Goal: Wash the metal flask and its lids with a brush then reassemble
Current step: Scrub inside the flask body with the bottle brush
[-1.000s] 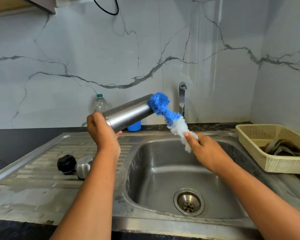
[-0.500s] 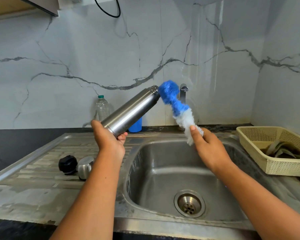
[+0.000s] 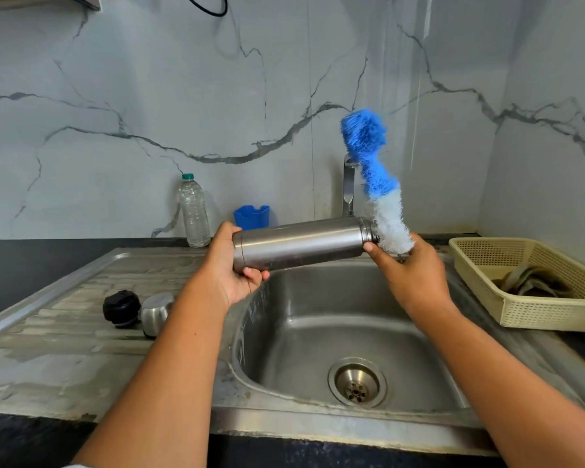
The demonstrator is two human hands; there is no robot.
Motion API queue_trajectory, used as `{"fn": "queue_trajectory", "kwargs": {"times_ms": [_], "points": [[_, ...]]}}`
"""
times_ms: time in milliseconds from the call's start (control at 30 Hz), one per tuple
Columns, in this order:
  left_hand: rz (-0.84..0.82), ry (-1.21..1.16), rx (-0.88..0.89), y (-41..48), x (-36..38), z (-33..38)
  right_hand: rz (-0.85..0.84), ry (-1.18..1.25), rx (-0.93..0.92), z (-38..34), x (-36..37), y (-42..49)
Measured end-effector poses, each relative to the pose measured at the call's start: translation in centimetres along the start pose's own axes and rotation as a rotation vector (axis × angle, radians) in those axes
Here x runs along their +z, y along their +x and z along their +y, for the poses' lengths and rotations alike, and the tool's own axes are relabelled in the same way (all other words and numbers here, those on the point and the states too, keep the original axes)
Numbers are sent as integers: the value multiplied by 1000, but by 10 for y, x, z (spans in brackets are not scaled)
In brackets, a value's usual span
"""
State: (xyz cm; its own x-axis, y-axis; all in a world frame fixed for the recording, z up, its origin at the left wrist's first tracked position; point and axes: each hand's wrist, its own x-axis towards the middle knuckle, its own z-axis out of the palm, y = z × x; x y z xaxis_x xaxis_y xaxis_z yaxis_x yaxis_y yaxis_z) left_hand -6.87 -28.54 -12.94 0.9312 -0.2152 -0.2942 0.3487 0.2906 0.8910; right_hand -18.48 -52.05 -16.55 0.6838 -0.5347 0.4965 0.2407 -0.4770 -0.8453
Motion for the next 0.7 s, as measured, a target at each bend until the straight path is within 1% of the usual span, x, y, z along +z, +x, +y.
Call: {"fn": "queue_trajectory", "kwargs": {"times_ms": [133,300,467,700], "points": [[-66,32,-28,1,0,-2,25,15,23,4,-1,5],[-193,75,68,0,3,1,45,66,105,13,-2,10],[-161,120,184,1,6,-2,53,97,146,14,-3,12],[-171,155,181,-1,9,-5,61,39,163,11,-5,13]]}}
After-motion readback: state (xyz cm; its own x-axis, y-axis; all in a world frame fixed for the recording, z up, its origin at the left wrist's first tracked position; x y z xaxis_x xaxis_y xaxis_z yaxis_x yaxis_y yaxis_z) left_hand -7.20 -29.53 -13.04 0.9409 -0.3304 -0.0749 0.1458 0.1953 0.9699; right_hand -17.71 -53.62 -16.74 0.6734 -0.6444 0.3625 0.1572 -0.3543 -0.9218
